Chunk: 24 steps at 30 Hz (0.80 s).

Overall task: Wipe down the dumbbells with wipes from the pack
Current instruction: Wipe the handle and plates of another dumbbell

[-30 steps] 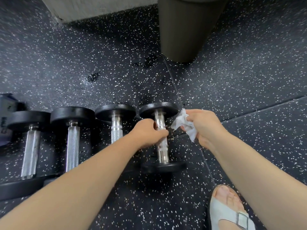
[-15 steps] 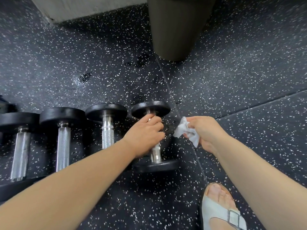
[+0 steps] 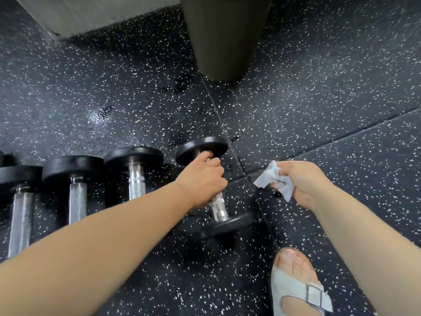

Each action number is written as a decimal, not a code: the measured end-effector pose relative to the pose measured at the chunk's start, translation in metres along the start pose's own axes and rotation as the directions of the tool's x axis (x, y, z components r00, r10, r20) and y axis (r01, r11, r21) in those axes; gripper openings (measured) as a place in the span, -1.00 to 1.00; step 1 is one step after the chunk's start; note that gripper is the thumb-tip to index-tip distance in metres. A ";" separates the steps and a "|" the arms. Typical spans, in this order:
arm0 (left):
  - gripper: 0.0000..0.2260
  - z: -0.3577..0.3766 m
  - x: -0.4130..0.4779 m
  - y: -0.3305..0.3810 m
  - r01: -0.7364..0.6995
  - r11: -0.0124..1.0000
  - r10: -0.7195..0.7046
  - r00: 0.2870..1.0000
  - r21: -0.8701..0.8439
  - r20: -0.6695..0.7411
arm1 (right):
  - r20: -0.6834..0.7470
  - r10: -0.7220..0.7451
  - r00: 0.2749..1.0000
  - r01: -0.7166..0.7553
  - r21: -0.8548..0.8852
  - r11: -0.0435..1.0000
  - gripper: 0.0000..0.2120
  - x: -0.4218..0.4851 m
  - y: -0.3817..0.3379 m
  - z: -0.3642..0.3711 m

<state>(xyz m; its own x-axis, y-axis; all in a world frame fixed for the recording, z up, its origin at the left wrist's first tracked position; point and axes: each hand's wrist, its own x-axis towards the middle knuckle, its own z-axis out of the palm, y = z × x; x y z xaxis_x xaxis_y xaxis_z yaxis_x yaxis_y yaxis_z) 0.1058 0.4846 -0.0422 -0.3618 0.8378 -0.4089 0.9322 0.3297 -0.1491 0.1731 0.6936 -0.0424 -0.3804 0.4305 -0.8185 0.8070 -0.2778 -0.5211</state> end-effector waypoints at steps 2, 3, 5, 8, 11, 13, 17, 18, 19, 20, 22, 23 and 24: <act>-0.84 -0.006 0.004 0.002 0.050 0.998 -0.048 0.998 -0.035 0.040 | -0.022 0.022 1.000 -0.022 0.027 0.999 -0.75 0.002 0.002 -0.007; -0.84 -0.011 0.006 0.002 0.073 0.996 -0.070 0.995 -0.051 0.067 | -0.024 0.034 0.999 -0.033 0.033 0.999 -0.74 0.003 0.004 -0.010; -0.88 -0.022 0.011 0.003 0.108 0.991 -0.096 0.986 -0.075 0.138 | -0.033 0.045 0.998 -0.044 0.046 0.998 -0.73 0.004 0.007 -0.014; -0.90 -0.036 0.014 0.005 0.186 0.970 -0.151 0.966 -0.158 0.210 | -0.050 0.072 0.996 -0.068 0.078 0.995 -0.77 0.005 0.011 -0.017; -0.90 -0.037 0.017 0.006 0.314 0.883 -0.243 0.942 -0.349 0.232 | -0.024 -0.005 1.000 0.007 0.093 0.996 -0.76 0.004 0.011 -0.017; -0.81 -0.036 0.018 0.008 0.406 0.756 -0.308 0.913 -0.513 0.269 | -0.028 -0.035 0.999 0.038 0.111 0.993 -0.79 0.004 0.009 -0.018; -0.75 -0.035 0.018 0.017 0.513 0.363 -0.396 0.841 -0.778 0.369 | -0.026 -0.070 0.997 0.073 0.130 0.989 -0.81 0.004 0.004 -0.021; -0.76 -0.035 0.017 0.020 0.519 0.242 -0.409 0.821 -0.820 0.399 | -0.023 -0.076 0.997 0.078 0.133 0.988 -0.81 0.004 0.003 -0.021; -0.77 -0.034 0.015 0.024 0.518 0.118 -0.416 0.800 -0.847 0.432 | -0.014 -0.080 0.997 0.082 0.140 0.987 -0.82 0.004 0.003 -0.020; -0.79 -0.034 0.014 0.027 0.512 0.008 -0.426 0.779 -0.859 0.461 | -0.001 -0.085 0.996 0.085 0.151 0.985 -0.82 0.003 0.003 -0.018; -0.81 -0.033 0.012 0.033 0.509 -0.169 -0.449 0.723 -0.844 0.526 | 0.021 -0.100 0.995 0.096 0.143 0.985 -0.87 0.003 0.003 -0.015; -0.81 -0.033 0.011 0.036 0.515 -0.229 -0.456 0.693 -0.826 0.559 | 0.027 -0.105 0.994 0.100 0.132 0.986 -0.89 0.005 0.004 -0.014; -0.81 -0.030 0.009 0.037 0.527 -0.263 -0.462 0.667 -0.808 0.585 | 0.031 -0.105 0.994 0.101 0.128 0.987 -0.88 0.004 0.004 -0.012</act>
<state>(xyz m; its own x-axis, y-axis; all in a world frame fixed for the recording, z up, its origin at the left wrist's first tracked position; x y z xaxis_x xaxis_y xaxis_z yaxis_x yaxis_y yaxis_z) 0.1370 0.5181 -0.0244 -0.6658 0.1515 -0.7306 -0.4441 0.7064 0.5512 0.1799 0.7046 -0.0452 -0.4772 0.4302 -0.7663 0.7003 -0.3406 -0.6274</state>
